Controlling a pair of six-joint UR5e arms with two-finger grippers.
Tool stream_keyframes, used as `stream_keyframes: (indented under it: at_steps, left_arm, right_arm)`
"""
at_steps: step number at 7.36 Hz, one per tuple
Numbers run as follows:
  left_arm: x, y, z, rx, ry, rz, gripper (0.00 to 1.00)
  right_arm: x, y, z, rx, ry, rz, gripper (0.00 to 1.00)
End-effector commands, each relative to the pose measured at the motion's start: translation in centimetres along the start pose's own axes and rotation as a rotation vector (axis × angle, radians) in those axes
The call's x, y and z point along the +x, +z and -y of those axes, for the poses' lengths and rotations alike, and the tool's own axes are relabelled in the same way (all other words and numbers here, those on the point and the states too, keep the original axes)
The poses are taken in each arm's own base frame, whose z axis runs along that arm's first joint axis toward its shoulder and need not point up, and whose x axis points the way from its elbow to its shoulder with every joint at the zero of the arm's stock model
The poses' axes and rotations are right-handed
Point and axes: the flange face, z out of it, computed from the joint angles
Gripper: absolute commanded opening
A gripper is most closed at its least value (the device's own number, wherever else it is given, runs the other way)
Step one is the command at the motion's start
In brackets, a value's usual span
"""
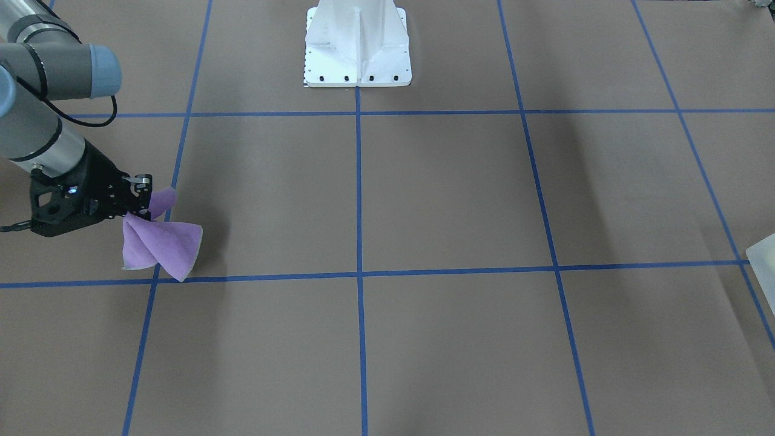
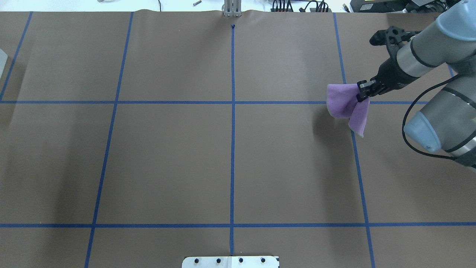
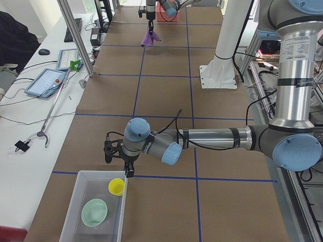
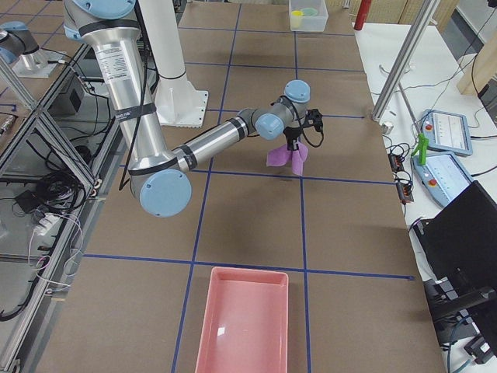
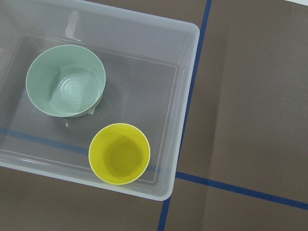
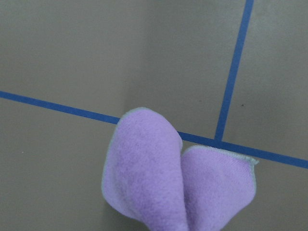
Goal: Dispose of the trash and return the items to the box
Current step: 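Lift the purple cloth with the right gripper toward the pink tray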
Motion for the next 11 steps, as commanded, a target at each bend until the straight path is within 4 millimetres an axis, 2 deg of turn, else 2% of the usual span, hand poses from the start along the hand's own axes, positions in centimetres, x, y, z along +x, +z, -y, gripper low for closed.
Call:
stream_keyframes:
  at_steps: [1,2,3,5,6,7,8,9,10,11]
  left_arm:
    - [0.2,-0.1,0.0,0.002,0.003,-0.003,0.99]
    - [0.5,-0.2,-0.1,-0.014,0.004,-0.031,0.99]
    - [0.7,-0.3,-0.3,-0.023,0.005,-0.045,0.99]
    - [1.0,-0.5,-0.2,-0.018,0.011,-0.049,0.99]
    - [1.1,-0.6,-0.2,-0.017,0.012,-0.049,0.99]
    - [1.0,-0.5,-0.2,-0.017,0.011,-0.047,0.99]
    - [1.1,-0.5,-0.1,-0.016,0.010,-0.048,0.99]
    - [1.1,-0.5,-0.1,-0.016,0.009,-0.048,0.99]
    - [1.1,-0.5,-0.1,-0.016,0.010,-0.048,0.99]
    - [1.2,-0.6,0.0,-0.014,0.012,-0.049,0.99]
  right_arm:
    - [5.3,-5.7,-0.5,0.030,0.123,-0.020,0.00]
    - [8.8,-9.1,-1.4,0.063,0.203,-0.049,0.00]
    - [13.6,-13.0,-3.3,0.111,0.287,-0.078,0.00]
    - [24.2,-19.4,-10.9,0.199,0.406,-0.137,0.00]
    - [29.7,-20.1,-14.9,0.186,0.359,-0.176,0.00]
    - [34.8,-20.0,-17.9,0.165,0.322,-0.200,0.00]
    - [40.1,-19.9,-20.2,0.145,0.289,-0.213,0.00]
    - [44.6,-18.6,-22.1,0.105,0.265,-0.211,0.00]
    - [47.5,-16.4,-23.7,0.057,0.274,-0.185,0.00]
    - [49.1,-14.9,-24.8,0.026,0.299,-0.174,0.00]
